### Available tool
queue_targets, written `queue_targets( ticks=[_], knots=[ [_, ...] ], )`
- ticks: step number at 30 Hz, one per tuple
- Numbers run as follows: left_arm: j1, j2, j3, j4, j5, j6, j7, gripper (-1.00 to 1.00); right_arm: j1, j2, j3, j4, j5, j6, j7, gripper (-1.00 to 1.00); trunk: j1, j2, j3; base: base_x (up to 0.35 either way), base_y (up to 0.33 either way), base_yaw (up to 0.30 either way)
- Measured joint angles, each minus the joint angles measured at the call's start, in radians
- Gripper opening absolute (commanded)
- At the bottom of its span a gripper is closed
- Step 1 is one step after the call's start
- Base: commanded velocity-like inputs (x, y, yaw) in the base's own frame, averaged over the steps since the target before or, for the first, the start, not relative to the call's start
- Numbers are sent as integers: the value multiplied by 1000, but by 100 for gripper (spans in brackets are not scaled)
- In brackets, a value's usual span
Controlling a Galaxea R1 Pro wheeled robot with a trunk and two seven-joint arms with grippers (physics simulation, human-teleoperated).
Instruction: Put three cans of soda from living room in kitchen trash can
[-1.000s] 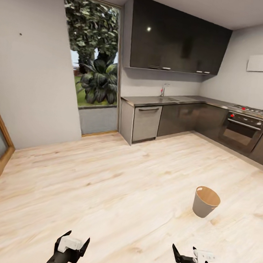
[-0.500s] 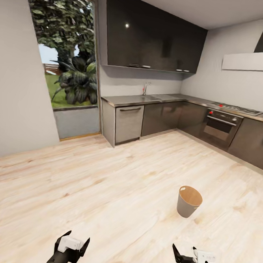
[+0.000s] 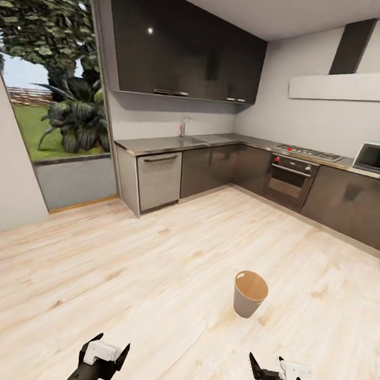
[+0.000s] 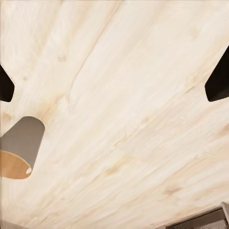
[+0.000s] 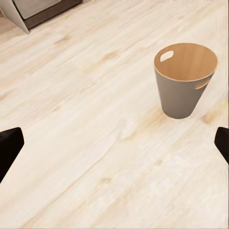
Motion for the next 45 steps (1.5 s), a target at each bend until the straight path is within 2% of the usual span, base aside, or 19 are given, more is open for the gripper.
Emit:
queue_targets(
  ticks=[22, 31, 45],
  knots=[
    [0, 0, 1, 0, 0, 0, 0, 100, 0, 4, 0, 1, 1, 0, 0, 100, 0, 0, -9, 287, -126, -200],
    [0, 0, 1, 1, -1, 0, 0, 100, 0, 5, 0, 1, 1, 0, 0, 100, 0, 0, -17, 321, -11, -32],
    [0, 0, 1, 2, -1, 0, 0, 100, 0, 6, 3, 1, 5, 1, 0, 100, 0, 0, -19, 326, 0, -1]
  ],
)
